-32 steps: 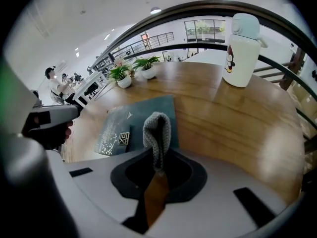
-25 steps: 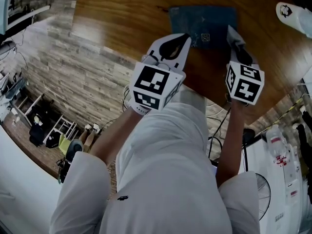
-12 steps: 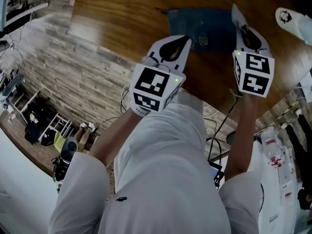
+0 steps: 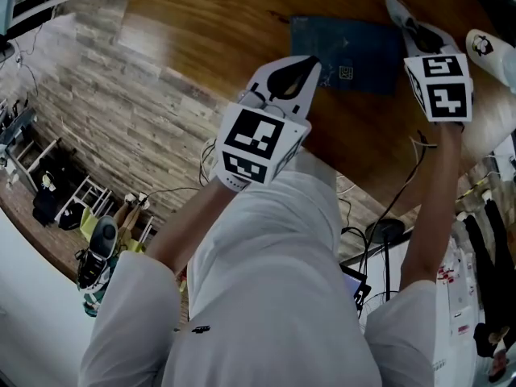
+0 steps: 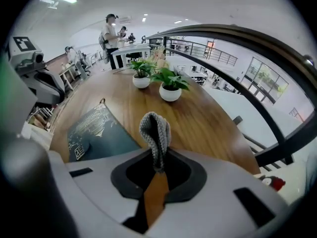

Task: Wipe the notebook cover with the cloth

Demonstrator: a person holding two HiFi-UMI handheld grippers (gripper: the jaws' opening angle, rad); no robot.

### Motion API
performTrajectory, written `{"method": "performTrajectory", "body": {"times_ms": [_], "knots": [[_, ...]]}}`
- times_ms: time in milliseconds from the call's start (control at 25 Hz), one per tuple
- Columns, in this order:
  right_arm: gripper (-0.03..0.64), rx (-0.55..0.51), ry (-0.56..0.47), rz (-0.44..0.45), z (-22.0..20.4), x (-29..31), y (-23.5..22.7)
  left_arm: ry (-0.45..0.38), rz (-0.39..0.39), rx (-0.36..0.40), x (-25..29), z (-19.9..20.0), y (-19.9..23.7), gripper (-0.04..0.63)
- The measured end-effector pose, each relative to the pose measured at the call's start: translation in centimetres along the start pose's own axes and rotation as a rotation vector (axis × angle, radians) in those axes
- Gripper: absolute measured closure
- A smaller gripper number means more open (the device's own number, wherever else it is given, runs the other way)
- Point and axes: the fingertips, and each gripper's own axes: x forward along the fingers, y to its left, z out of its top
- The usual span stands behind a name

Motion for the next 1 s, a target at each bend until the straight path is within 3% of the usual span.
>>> {"method": "performTrajectory", "body": {"times_ms": [160,600,1000], "knots": [[0.577,-0.07,0.038,0.075,0.4,1.0,1.2,-0.003,0.007,-0.009,-0.2,-0.1,0.5,0.577],[0.578,-0.266,0.099,0.17,2.1,2.1,4.6,-0.016,0.024,-0.036,-1.0,-0.3,1.6,0.575],[0.578,-0.322,0.066,0.266,6.5,3.7,10.3,-0.044,0.053,-0.054,-3.1,-0.2,3.6,0.576]]}}
